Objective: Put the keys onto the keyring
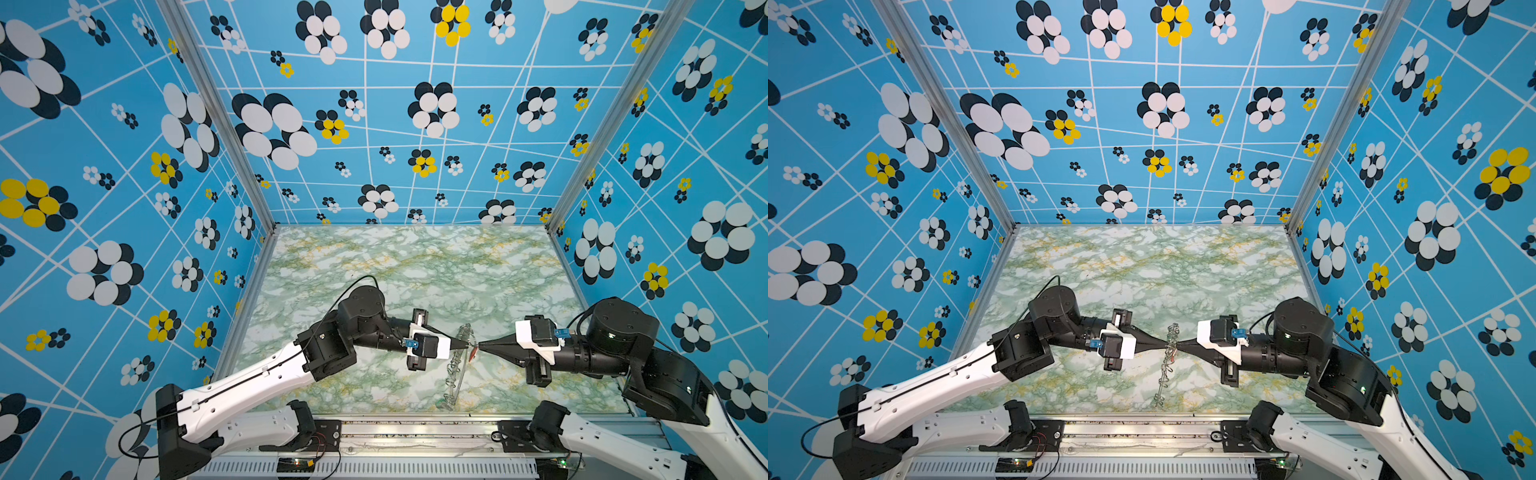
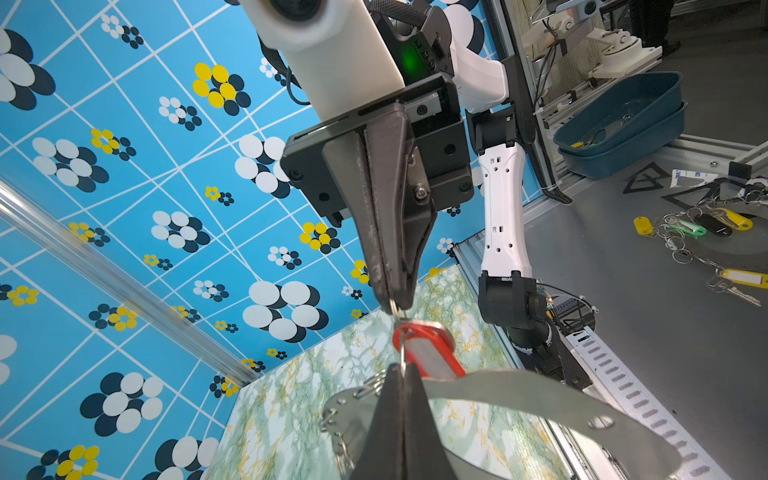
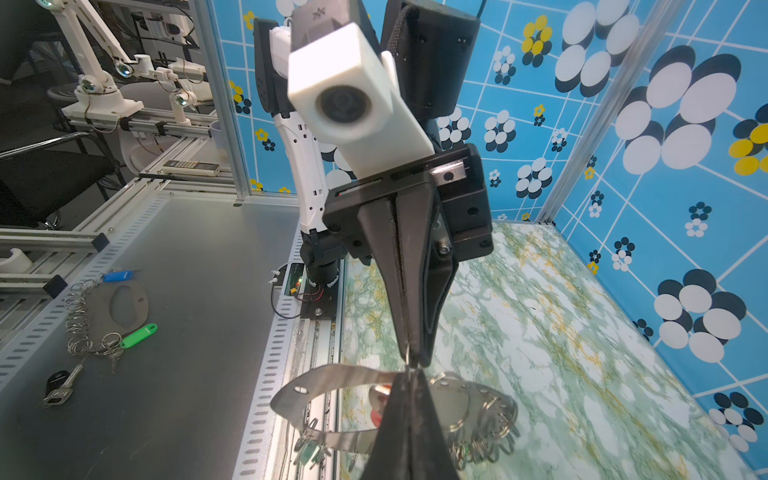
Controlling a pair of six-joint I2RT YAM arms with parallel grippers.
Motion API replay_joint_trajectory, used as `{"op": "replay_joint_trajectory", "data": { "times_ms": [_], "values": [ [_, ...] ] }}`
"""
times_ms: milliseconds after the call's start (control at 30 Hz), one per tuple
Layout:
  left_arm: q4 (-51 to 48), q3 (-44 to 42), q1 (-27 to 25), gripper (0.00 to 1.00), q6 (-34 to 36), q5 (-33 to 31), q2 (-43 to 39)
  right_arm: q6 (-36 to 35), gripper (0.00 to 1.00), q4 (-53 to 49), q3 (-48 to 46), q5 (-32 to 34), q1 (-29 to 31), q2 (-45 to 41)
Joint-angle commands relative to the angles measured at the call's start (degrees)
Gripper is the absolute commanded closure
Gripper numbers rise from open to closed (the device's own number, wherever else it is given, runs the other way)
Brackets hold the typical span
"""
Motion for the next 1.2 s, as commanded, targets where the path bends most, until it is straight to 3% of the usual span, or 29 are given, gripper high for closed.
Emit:
{"op": "replay_joint_trajectory", "data": {
  "times_ms": [0,1167],
  "values": [
    [4.1,-0.8,1.1,1.0,0.3,2.4,-1.5,0.7,1.0,2.4,-0.1,1.2,0.3,0.6],
    [5.6,-2.2,3.1,1.0,-0.1,3.4,-1.5,-0.1,1.0,1.1,-1.7,2.7,0.3,-0.8]
  ]
}}
